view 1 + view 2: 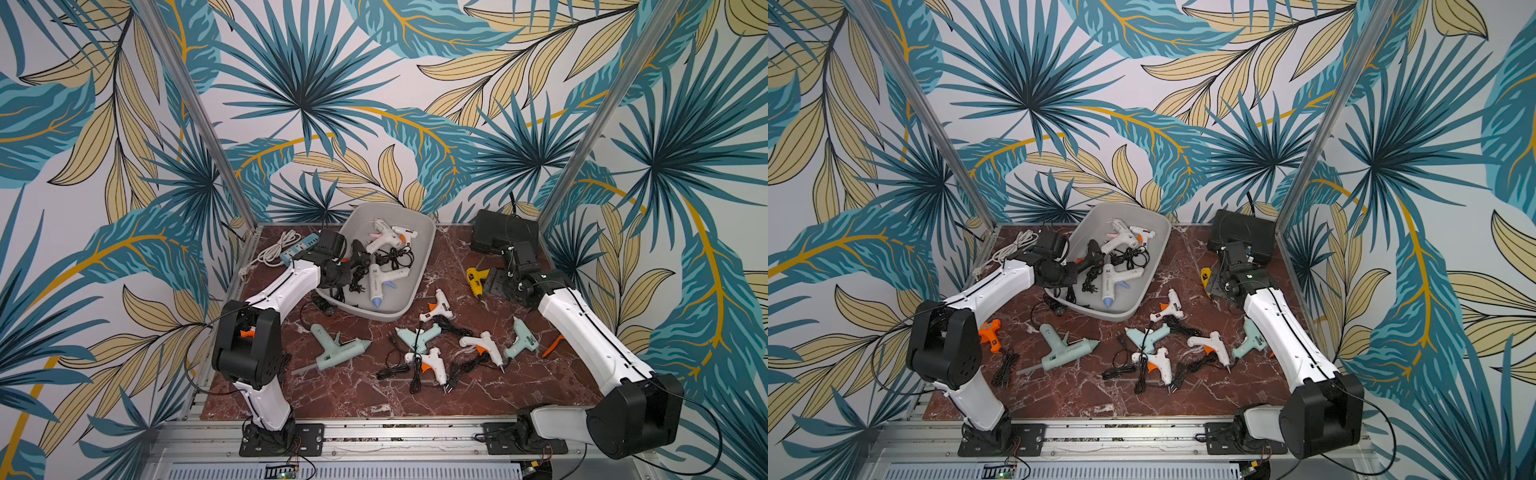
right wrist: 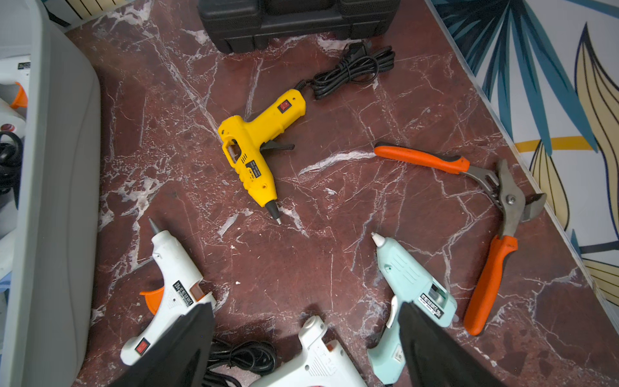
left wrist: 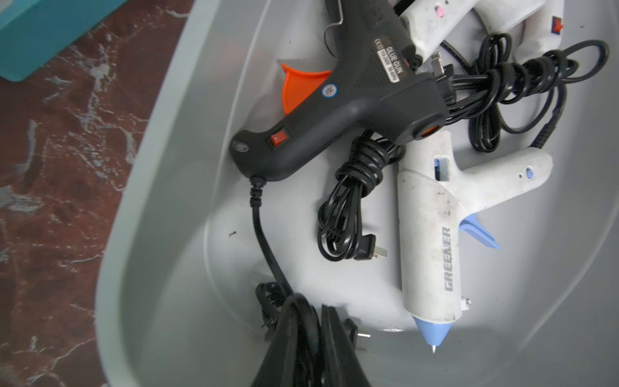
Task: Put the hot melt glue gun into the storage box
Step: Place the hot melt adhesive gun in the storage box.
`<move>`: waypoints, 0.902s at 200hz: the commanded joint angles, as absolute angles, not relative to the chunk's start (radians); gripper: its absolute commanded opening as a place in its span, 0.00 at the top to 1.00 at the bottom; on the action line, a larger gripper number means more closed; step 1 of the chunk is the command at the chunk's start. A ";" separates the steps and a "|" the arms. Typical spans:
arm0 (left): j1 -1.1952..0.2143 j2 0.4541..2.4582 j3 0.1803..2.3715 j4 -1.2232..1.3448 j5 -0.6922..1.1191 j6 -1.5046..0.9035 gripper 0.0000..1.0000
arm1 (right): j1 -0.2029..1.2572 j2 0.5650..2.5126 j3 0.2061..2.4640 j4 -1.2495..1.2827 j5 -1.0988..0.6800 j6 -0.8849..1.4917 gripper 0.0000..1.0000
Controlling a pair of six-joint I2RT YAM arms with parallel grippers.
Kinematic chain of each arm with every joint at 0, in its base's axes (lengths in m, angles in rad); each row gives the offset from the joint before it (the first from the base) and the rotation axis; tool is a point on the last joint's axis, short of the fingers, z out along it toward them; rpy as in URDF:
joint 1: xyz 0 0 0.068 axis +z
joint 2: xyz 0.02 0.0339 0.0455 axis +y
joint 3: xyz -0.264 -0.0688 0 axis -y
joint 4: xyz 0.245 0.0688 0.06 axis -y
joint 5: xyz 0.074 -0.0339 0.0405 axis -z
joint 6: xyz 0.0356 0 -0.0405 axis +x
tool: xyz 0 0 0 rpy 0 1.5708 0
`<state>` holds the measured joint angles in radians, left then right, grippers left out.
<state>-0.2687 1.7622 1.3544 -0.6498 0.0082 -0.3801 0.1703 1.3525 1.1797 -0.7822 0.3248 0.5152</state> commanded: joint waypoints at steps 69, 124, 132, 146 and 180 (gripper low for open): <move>-0.291 1.996 1.512 -0.667 0.167 -0.313 0.55 | 0.160 1.641 1.321 -0.705 0.291 0.393 0.16; -0.294 2.017 1.522 -0.659 0.252 -0.294 0.36 | 0.107 1.825 1.424 -0.701 0.159 0.305 0.16; -0.294 2.005 1.522 -0.659 0.248 -0.294 0.34 | 0.096 1.839 1.430 -0.702 0.145 0.294 0.16; -0.294 1.976 1.525 -0.667 0.233 -0.298 0.30 | 0.076 1.861 1.442 -0.702 0.102 0.275 0.14; -0.292 1.895 1.531 -0.700 0.191 -0.305 0.07 | 0.032 1.921 1.467 -0.716 -0.007 0.221 0.11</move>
